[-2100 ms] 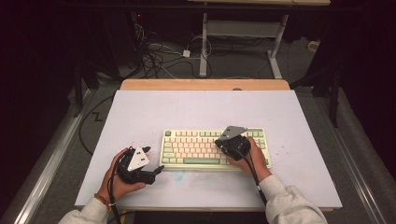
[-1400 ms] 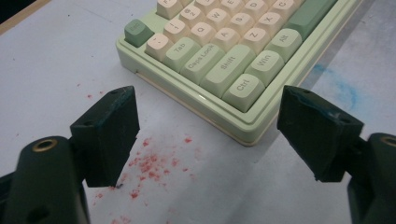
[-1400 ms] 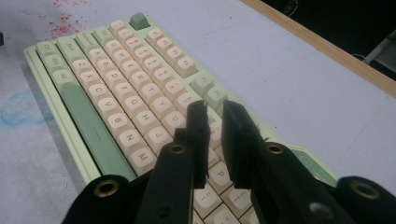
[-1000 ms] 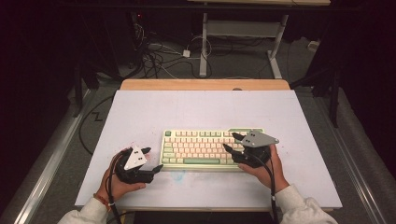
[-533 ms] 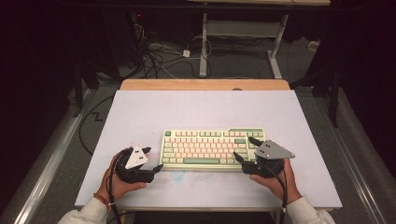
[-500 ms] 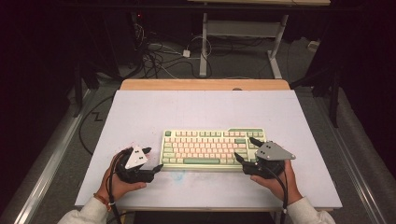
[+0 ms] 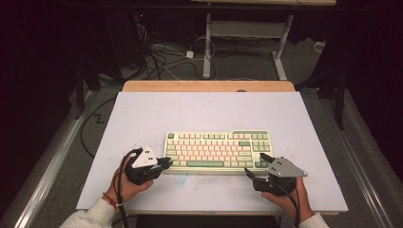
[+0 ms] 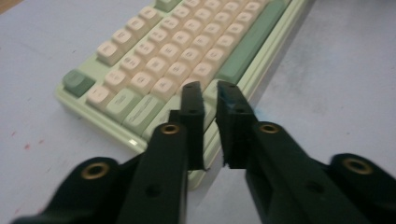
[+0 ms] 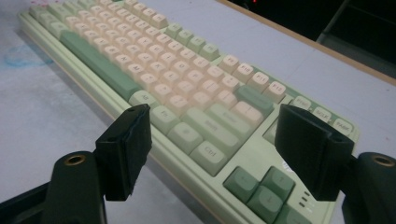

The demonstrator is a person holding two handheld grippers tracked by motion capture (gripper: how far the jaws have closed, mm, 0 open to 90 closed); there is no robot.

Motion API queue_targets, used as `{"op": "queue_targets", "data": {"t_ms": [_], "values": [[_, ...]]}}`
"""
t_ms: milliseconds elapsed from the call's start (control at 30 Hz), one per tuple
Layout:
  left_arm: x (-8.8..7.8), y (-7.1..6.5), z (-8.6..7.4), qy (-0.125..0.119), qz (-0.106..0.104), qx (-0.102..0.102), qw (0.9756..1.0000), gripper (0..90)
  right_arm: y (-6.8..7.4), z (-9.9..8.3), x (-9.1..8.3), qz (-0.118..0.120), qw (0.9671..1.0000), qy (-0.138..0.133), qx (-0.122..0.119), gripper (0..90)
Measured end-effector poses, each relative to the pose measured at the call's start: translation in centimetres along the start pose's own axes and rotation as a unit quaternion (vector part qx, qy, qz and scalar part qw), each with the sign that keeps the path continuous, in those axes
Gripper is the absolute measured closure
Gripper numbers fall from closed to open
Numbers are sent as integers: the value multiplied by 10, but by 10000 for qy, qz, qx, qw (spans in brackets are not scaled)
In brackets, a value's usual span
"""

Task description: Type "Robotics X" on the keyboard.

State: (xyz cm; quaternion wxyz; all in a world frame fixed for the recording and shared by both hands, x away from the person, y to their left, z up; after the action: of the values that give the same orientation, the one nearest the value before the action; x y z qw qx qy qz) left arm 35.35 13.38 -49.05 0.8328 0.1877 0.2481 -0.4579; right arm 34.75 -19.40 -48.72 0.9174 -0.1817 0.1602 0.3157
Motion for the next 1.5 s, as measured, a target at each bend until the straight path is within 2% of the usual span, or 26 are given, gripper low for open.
{"op": "queue_targets", "data": {"t_ms": [67,233,300,500,700,900,1167,1267,1400,1500], "values": [[6,-2,8,98,-102,101,9999,879,1,0,0,-40,10000,28,-69,279],[23,-6,26,317,-138,317,9989,880,1,-1,3,-56,9999,70,-106,284],[31,-7,33,343,-232,352,9985,880,1,-3,5,-64,9999,101,-94,286],[57,-10,51,505,-299,502,9970,880,2,-4,7,-31,9999,132,-106,289],[79,-10,60,629,-293,557,9960,880,2,-6,8,5,9998,174,-115,289],[97,-13,60,816,-356,610,9942,881,3,-7,10,15,9997,223,-140,290],[108,-13,57,1002,-380,638,9922,880,3,-8,10,34,9996,243,-152,291],[108,-14,57,950,-380,662,9925,880,3,-7,10,16,9996,233,-169,293],[99,-10,62,653,-320,561,9958,872,2,-3,7,-66,9998,66,-184,298],[90,-6,65,495,-254,524,9971,865,0,-4,7,-83,9998,96,-161,298]]}}
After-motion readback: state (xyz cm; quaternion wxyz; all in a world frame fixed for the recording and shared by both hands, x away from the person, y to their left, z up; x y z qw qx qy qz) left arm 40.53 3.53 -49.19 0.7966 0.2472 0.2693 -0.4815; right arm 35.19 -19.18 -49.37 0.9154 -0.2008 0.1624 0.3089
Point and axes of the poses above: each handheld gripper's, and its own axes: x roughly forward along the jaws, z roughly out of its top, y roughly to its left, the point moved 7 cm from there along x, roughly forward along the jaws, and after that the axes turned 4 degrees about -y, right-handed, at the moved point
